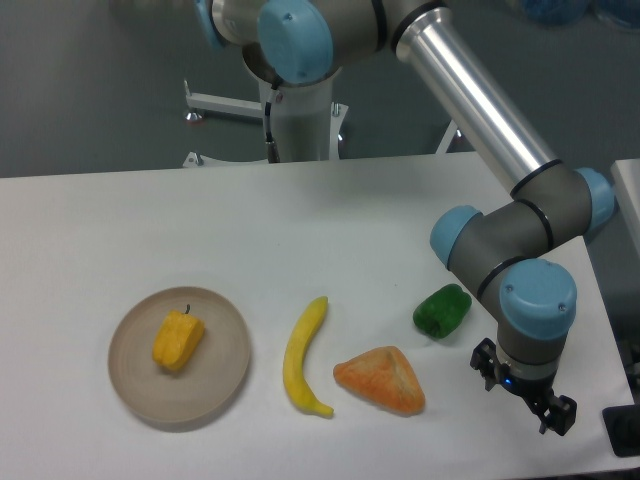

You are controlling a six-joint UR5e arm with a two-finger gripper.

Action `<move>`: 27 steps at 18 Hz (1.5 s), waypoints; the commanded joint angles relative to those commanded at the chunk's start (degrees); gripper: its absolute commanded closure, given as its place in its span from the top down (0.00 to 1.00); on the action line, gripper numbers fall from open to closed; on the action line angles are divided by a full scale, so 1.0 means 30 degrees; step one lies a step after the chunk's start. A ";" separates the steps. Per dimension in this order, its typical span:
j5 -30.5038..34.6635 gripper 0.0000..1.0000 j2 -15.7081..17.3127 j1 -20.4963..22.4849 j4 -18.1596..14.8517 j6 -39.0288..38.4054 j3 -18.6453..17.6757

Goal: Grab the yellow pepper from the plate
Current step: 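Move the gripper over the yellow pepper on the plate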

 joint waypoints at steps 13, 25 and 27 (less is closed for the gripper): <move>-0.0146 1.00 0.3832 -0.1638 -0.0700 -0.5615 -0.4622; -0.3193 1.00 0.7118 -0.6383 -0.2901 -1.5112 -0.8581; -0.3193 1.00 0.7207 -0.7203 -0.2813 -1.6051 -0.9137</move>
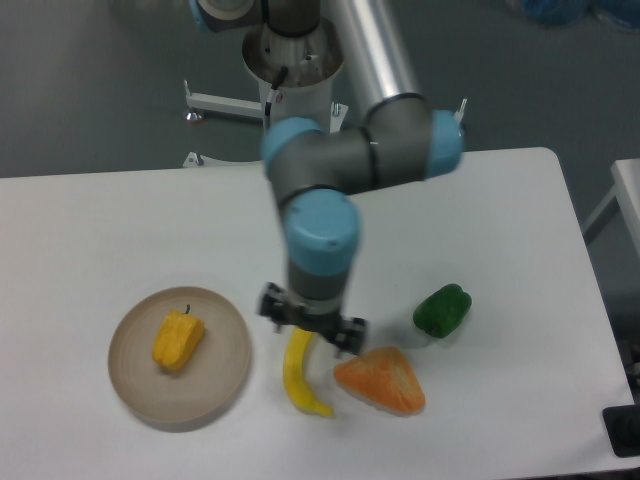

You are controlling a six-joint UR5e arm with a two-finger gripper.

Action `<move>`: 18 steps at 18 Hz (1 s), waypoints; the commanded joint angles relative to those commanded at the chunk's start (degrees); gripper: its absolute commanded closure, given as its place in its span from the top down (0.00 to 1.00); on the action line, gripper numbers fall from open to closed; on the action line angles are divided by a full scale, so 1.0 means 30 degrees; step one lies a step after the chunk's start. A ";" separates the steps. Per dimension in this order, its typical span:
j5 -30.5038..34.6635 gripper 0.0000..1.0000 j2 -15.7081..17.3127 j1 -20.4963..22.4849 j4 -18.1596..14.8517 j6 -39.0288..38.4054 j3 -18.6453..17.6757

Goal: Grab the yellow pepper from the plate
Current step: 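Move the gripper over the yellow pepper on the plate, then lower the gripper onto the yellow pepper and close on it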

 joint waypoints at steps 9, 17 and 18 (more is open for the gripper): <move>0.0029 1.00 -0.0029 -0.1644 0.2017 -0.1528 -0.1406; 0.0263 1.00 -0.0029 -0.2639 0.2520 -0.1557 -0.2786; 0.0263 1.00 -0.0029 -0.2699 0.2520 -0.1557 -0.2815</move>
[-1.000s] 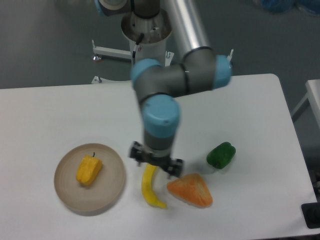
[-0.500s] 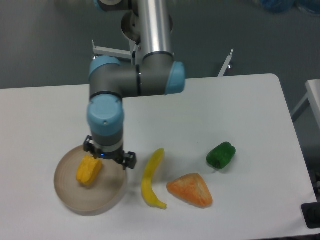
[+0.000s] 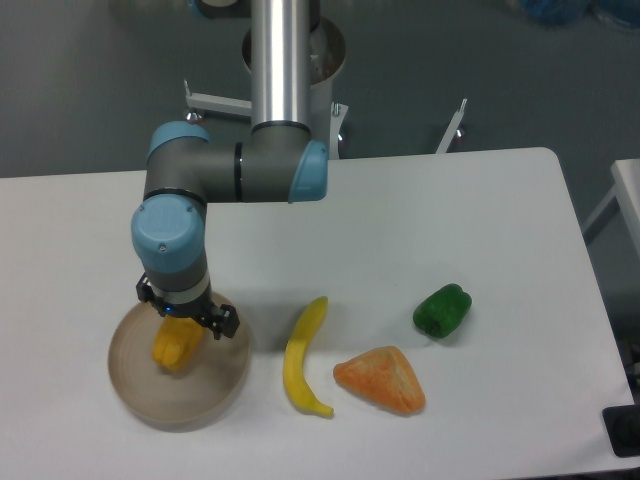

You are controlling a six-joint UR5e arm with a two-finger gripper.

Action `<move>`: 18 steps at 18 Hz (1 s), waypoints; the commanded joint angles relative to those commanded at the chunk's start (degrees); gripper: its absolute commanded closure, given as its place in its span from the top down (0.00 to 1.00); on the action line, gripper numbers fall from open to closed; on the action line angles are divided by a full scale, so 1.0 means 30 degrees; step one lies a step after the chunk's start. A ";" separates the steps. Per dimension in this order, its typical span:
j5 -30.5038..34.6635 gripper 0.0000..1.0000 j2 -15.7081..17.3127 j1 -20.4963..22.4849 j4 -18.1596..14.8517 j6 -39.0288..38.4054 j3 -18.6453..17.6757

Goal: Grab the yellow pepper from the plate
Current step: 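Lower the gripper onto the yellow pepper and close on it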

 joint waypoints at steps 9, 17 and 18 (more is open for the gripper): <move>0.0000 1.00 -0.0176 -0.0235 0.0526 -0.0117 -0.0088; 0.0117 0.99 -0.0527 -0.0381 0.0791 -0.0264 -0.0088; 0.0088 0.86 -0.0498 -0.0381 0.0791 -0.0264 -0.0088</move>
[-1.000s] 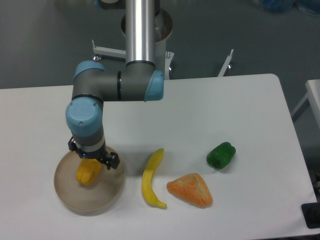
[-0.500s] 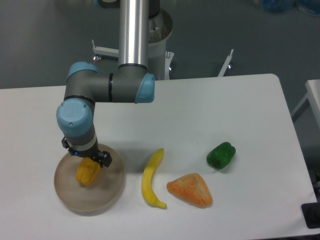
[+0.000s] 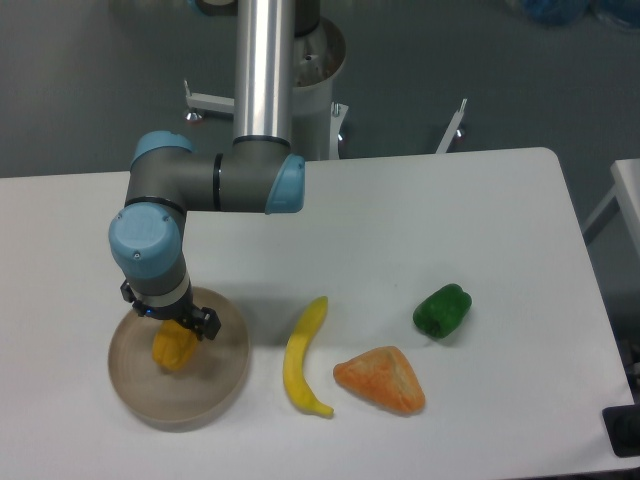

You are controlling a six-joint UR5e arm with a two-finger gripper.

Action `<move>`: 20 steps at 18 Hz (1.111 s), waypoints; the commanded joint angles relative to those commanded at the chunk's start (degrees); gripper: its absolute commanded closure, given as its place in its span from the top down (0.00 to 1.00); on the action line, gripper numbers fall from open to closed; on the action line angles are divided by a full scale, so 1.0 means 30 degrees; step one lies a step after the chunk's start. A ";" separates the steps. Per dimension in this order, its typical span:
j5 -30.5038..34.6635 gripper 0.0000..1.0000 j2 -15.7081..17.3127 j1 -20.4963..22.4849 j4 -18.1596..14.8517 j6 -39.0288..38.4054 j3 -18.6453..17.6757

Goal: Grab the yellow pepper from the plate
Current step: 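Lower the gripper onto the yellow pepper and close on it, then lift the yellow pepper off the plate and carry it toward the green pepper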

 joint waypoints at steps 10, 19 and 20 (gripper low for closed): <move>-0.0030 0.37 0.0117 0.0117 0.0000 0.0351 0.0117; 0.0351 0.37 0.1521 0.2601 -0.0381 0.3539 0.0411; 0.0351 0.37 0.1756 0.3100 -0.0410 0.4299 0.0410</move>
